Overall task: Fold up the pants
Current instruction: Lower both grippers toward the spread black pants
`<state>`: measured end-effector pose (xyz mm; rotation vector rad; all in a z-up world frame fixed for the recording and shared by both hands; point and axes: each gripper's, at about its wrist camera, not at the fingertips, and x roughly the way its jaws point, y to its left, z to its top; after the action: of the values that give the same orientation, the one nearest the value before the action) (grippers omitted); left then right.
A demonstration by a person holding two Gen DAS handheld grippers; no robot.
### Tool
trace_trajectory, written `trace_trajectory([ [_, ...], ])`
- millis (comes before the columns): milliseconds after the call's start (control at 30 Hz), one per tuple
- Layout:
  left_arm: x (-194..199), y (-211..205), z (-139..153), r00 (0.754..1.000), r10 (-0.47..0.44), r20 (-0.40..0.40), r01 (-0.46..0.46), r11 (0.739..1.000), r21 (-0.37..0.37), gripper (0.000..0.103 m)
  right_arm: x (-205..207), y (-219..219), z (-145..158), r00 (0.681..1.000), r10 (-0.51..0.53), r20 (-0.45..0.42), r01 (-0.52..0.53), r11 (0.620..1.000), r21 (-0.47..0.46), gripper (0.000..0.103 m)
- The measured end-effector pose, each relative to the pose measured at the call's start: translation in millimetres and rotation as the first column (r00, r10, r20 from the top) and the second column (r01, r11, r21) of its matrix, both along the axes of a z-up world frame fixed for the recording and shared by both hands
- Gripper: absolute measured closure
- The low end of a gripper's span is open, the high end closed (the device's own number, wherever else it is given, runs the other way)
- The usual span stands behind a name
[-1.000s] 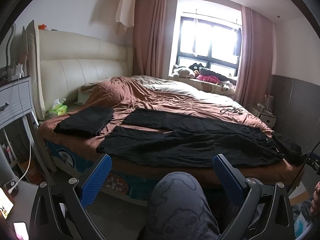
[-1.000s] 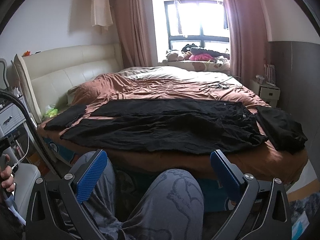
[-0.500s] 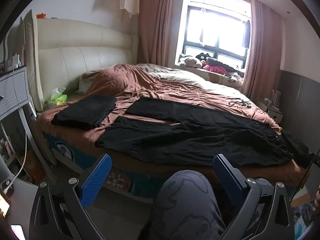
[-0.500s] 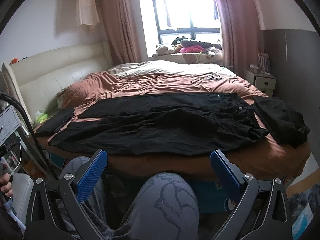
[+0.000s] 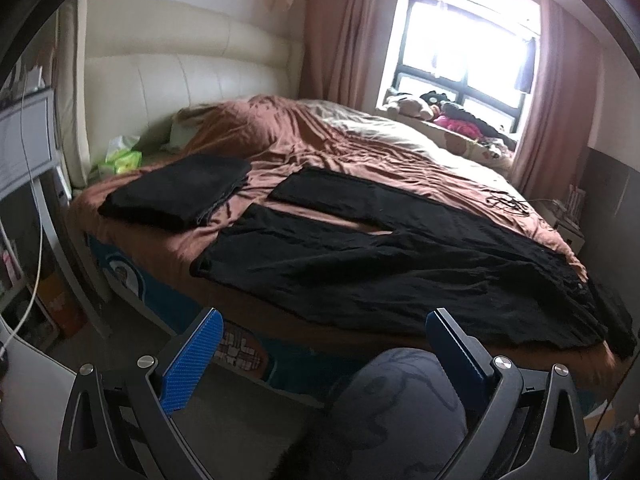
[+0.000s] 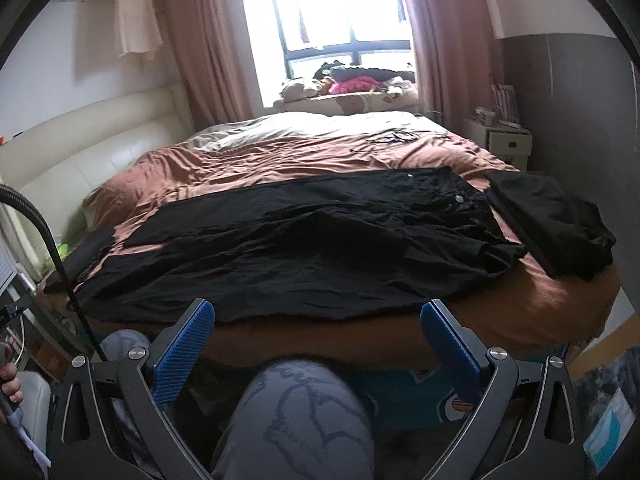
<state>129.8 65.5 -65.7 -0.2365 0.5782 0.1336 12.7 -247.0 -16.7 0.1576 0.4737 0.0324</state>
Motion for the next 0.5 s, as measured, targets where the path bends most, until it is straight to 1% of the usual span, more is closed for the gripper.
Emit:
trace_trajectory([
  [133,13,13,-11,1.0,0.021,-0.014,-0.021,0.999,-0.027,0.002,15,-8,-4,0.999,-0.026,-0.025,0.026,1.0,0.009,0.0],
  [233,25,24,-19,0.999,0.035,-0.026,-0.036,0.998,-0.043,0.003,22,-14,-7,0.998,-0.057,-0.023,0.057,0.998,0.021,0.0],
  [367,39,45,-29,0.998,0.057,-0.041,-0.06,0.995,-0.083,0.005,31,-25,-14,0.996,-0.091,-0.027,0.092,0.995,0.044,0.0],
  [433,47,55,-35,0.996,0.071,-0.049,-0.076,0.992,-0.101,0.007,35,-30,-17,0.993,-0.117,-0.035,0.118,0.992,0.045,0.0],
  [500,55,63,-42,0.994,0.087,-0.064,-0.094,0.988,-0.119,0.011,39,-35,-20,0.99,-0.133,-0.044,0.135,0.989,0.052,0.0],
])
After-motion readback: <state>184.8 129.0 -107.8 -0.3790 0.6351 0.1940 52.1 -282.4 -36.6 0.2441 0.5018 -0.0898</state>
